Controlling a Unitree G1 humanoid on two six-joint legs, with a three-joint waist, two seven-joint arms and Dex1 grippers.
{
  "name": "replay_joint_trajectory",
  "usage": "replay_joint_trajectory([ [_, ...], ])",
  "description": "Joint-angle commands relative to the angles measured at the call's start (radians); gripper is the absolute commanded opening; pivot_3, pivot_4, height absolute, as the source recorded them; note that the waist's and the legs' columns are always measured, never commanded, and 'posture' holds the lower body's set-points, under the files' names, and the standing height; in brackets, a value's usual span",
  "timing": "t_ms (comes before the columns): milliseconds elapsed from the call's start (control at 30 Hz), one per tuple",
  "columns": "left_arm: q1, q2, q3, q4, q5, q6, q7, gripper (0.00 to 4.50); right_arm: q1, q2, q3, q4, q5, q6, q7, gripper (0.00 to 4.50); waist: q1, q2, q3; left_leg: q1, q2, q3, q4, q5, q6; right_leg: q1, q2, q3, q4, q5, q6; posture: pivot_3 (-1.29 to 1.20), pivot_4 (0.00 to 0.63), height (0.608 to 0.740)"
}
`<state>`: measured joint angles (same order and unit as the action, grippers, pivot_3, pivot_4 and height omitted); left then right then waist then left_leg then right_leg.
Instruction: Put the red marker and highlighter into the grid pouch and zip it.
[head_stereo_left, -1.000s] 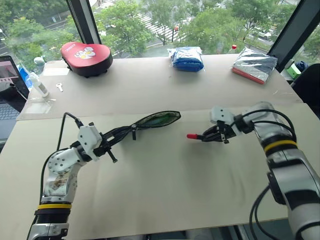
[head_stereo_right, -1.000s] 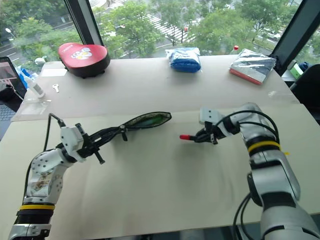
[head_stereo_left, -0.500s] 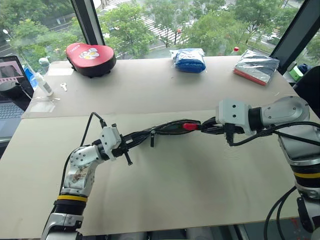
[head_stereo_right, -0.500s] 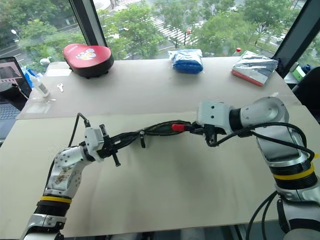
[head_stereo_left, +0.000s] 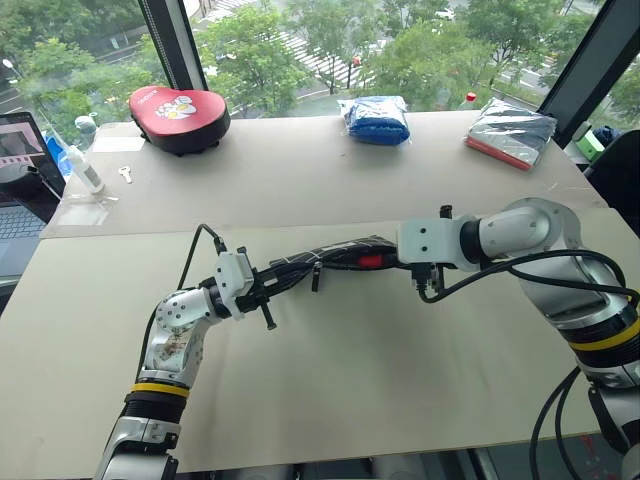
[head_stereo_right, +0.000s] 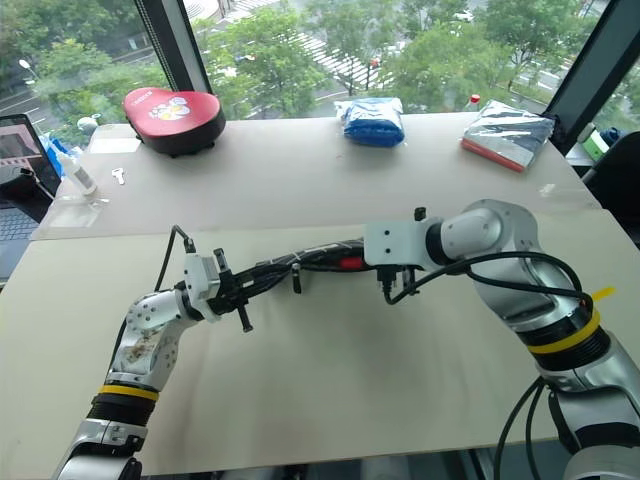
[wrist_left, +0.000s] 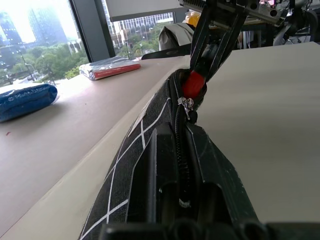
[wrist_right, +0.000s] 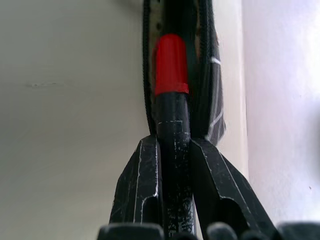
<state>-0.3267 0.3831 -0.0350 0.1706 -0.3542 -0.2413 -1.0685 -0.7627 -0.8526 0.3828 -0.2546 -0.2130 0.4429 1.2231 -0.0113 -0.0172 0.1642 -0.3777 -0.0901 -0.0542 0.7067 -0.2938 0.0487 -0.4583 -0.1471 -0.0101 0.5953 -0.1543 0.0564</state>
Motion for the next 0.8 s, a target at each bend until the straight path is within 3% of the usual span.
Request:
replay_joint_trajectory([
  [33,-0.030,-0.005,0.004,-0.007,-0.004,-0.022,-0.001,0.00,-0.057,0.014,0.004,0.012,-0.031,-0.030,-0.015,0.45,0.000,0.000,0.000,0.000,0.000,0.000,0.000,0.000,0.000,0.000,0.000,0.000,0.000,0.000,0.000,0.00,0.150,0.740],
  [233,-0.037,-0.014,-0.002,0.001,-0.002,-0.026,-0.002,0.00,-0.137,0.135,0.087,0.082,-0.106,-0.059,-0.062,0.45,-0.005,0.000,0.000,0.000,0.000,0.000,0.000,0.000,0.000,0.000,0.000,0.000,0.000,0.000,0.000,0.00,0.150,0.740],
  [500,-0.040,-0.019,-0.003,0.006,0.000,-0.029,-0.004,0.00,-0.116,0.265,0.122,0.131,-0.137,-0.160,-0.148,0.45,-0.001,0.000,0.000,-0.001,0.000,-0.001,0.001,0.000,0.000,0.000,0.000,-0.001,0.000,0.000,0.000,0.00,0.150,0.740],
  [567,-0.037,-0.018,-0.002,0.003,-0.001,-0.030,-0.004,0.00,-0.103,0.272,0.105,0.140,-0.115,-0.190,-0.153,1.45,-0.001,0.000,0.000,-0.001,0.000,-0.001,0.001,0.000,0.000,0.000,0.000,-0.001,0.000,0.000,0.000,0.00,0.150,0.740],
  [733,-0.036,-0.019,0.000,0.004,0.000,-0.032,-0.001,0.00,-0.096,0.254,0.058,0.171,-0.109,-0.206,-0.188,3.08,-0.002,0.000,0.000,-0.001,0.000,-0.001,0.002,0.000,0.000,0.000,0.000,-0.001,0.000,0.000,0.000,0.00,0.150,0.740],
  [800,-0.036,-0.019,0.000,0.005,0.001,-0.033,0.001,0.00,-0.090,0.227,0.019,0.166,-0.071,-0.194,-0.161,3.30,0.000,0.000,0.000,-0.001,0.000,-0.001,0.002,0.000,0.000,0.000,0.000,-0.001,0.001,0.000,0.000,0.00,0.150,0.740],
])
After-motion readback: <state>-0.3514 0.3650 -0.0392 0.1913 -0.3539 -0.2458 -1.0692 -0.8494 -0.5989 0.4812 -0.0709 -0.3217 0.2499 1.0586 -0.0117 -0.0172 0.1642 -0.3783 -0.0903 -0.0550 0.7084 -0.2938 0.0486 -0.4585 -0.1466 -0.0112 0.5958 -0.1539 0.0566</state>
